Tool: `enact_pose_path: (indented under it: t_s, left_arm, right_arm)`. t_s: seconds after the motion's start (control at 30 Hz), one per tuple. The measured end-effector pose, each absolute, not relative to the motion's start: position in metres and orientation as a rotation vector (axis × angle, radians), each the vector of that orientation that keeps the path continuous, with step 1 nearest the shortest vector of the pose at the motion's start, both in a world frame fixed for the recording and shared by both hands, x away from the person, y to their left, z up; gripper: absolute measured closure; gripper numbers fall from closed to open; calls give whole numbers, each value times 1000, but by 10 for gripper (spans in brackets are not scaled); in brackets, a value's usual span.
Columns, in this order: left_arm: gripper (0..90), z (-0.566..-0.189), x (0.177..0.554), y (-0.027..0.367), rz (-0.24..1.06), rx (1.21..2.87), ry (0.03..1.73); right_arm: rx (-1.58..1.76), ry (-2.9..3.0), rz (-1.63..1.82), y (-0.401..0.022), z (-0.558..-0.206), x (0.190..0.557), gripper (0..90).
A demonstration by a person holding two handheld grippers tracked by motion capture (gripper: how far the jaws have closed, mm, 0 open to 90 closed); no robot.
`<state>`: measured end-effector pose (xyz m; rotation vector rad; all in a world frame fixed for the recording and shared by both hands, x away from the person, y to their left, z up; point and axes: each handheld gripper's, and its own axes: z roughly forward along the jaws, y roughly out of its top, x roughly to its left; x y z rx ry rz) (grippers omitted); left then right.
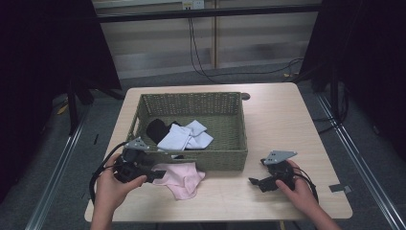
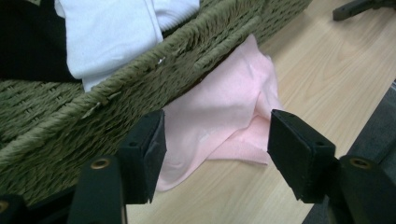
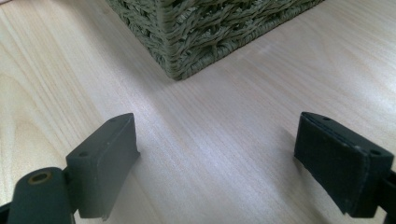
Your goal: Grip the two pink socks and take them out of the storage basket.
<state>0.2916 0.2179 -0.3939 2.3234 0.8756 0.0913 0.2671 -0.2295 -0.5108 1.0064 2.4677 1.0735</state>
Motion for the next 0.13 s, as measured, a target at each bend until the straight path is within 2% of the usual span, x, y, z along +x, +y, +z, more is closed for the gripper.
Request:
enact_pose_path:
  t_s: [0.13]
  left_arm:
    - [349,-399,293,214,59,2324,863]
  right_arm:
    - [1005,2467,1073,-230,-511,267,125]
